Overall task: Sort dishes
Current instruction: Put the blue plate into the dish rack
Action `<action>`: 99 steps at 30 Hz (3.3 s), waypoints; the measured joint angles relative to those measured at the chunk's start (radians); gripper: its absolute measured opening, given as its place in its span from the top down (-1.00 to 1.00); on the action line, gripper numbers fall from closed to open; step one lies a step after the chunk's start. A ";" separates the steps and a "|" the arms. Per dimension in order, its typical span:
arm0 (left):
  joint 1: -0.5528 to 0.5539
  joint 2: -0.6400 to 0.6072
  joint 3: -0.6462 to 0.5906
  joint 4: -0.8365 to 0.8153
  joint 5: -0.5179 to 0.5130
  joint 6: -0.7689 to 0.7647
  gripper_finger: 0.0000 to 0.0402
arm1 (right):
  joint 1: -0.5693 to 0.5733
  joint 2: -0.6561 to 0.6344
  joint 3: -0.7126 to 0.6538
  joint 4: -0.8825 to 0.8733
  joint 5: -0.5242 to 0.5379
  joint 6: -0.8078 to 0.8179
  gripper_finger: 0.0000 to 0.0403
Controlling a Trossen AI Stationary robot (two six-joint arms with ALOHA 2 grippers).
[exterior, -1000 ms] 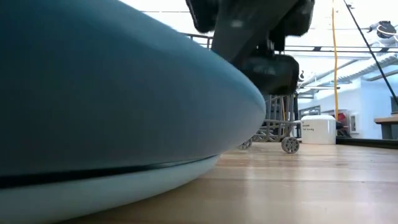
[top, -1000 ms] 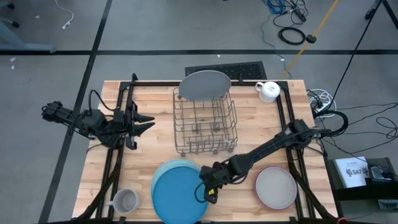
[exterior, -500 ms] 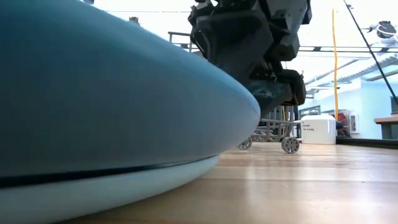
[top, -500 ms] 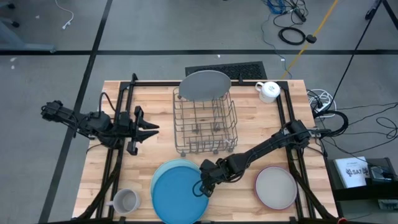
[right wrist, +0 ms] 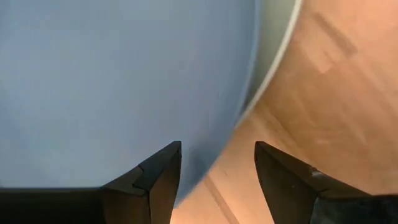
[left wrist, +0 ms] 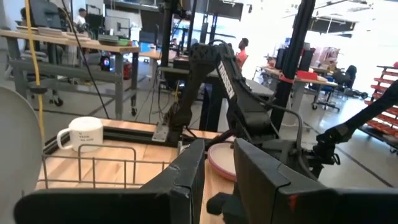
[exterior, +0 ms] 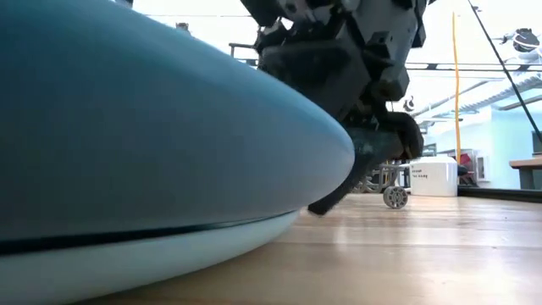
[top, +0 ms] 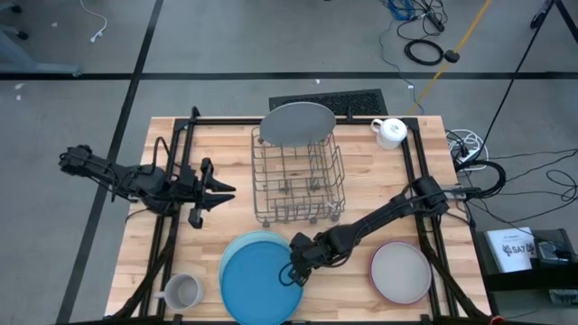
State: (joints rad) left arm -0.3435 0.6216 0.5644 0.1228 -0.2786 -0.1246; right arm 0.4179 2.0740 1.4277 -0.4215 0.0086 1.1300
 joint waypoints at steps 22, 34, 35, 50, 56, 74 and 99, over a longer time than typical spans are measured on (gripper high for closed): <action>-0.026 0.000 0.000 -0.009 0.015 0.000 0.57 | -0.004 0.041 0.001 0.061 0.042 -0.020 0.92; -0.026 0.000 0.000 -0.009 0.015 0.000 0.57 | -0.001 -0.038 -0.001 0.043 0.153 -0.132 0.93; -0.026 0.000 0.000 -0.010 0.015 0.000 0.57 | -0.001 -0.042 -0.001 0.041 0.152 -0.134 0.92; -0.026 0.000 0.000 -0.012 0.014 0.000 0.57 | 0.002 -0.047 -0.001 0.024 0.193 -0.159 0.75; -0.026 0.000 0.000 -0.012 0.014 0.000 0.57 | 0.001 -0.049 -0.001 0.028 0.227 -0.190 0.53; -0.026 0.000 0.000 -0.012 0.014 -0.002 0.57 | -0.050 -0.018 0.000 0.105 0.275 -0.372 0.40; -0.026 0.000 0.000 -0.012 0.014 -0.001 0.57 | -0.065 0.032 0.000 0.134 0.173 -0.406 0.14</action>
State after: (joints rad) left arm -0.3698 0.6216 0.5644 0.1109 -0.2649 -0.1257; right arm 0.3531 2.1059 1.4277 -0.2877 0.1814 0.7243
